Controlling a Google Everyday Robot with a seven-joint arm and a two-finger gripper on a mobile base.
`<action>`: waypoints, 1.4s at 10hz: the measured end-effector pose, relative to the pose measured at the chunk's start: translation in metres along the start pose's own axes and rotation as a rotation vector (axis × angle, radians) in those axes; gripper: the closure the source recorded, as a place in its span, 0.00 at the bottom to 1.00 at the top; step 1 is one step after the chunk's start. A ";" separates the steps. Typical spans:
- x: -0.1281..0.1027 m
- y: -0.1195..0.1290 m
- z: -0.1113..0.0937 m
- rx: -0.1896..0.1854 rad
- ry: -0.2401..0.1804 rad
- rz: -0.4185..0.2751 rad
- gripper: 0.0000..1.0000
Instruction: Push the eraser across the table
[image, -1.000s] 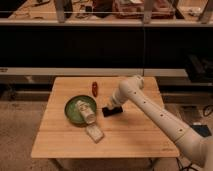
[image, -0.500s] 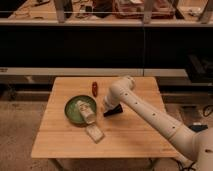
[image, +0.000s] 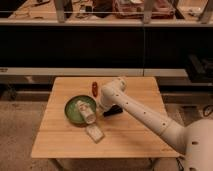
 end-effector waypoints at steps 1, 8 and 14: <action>0.000 0.002 0.006 -0.002 -0.021 0.009 1.00; -0.018 0.040 0.010 -0.051 -0.087 0.136 1.00; -0.038 0.074 0.002 -0.063 -0.087 0.241 1.00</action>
